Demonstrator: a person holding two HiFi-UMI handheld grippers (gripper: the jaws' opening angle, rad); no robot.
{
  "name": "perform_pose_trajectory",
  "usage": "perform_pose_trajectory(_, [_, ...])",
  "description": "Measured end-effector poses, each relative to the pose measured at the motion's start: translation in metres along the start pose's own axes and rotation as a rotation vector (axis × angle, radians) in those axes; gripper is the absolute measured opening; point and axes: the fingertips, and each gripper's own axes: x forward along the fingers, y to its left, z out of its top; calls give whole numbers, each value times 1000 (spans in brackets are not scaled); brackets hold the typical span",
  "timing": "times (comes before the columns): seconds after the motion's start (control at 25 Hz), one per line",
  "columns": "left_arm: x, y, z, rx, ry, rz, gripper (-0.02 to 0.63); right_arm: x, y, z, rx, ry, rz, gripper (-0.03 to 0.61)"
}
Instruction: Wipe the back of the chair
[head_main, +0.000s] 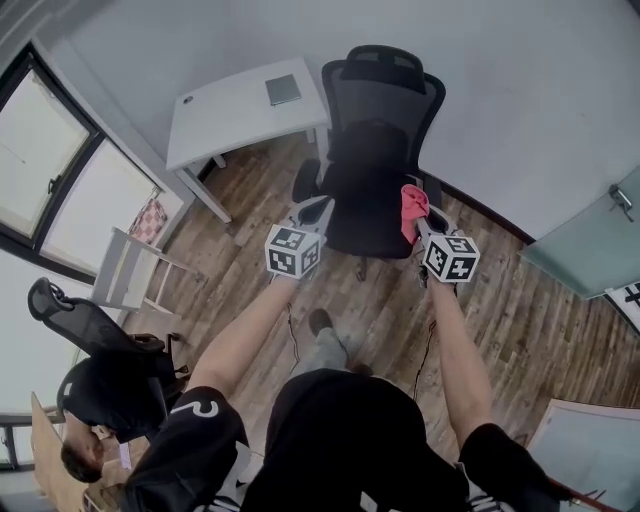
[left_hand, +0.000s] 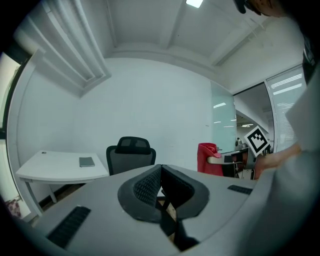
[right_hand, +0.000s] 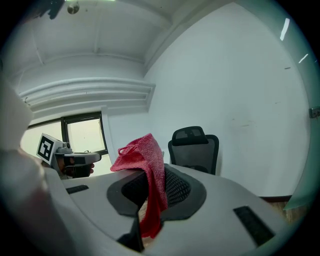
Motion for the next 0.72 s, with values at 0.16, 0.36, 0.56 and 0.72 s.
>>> perform_pose_trajectory(0.16, [24,42,11,-24,-20,-10,26,49,-1,13,-12,14,-5,72])
perform_pose_trajectory(0.36, [55,93,28,-42,-53,-24,26,104,2,28,-37,32,3,74])
perform_pose_trajectory(0.56, [75,131,32,-51,-54,-37,25,143,-1,37,-35,24,-14,74])
perform_pose_trajectory(0.72, [93,148,38,-49,-49,-58,26,168,-8,42,9,4,-37,74])
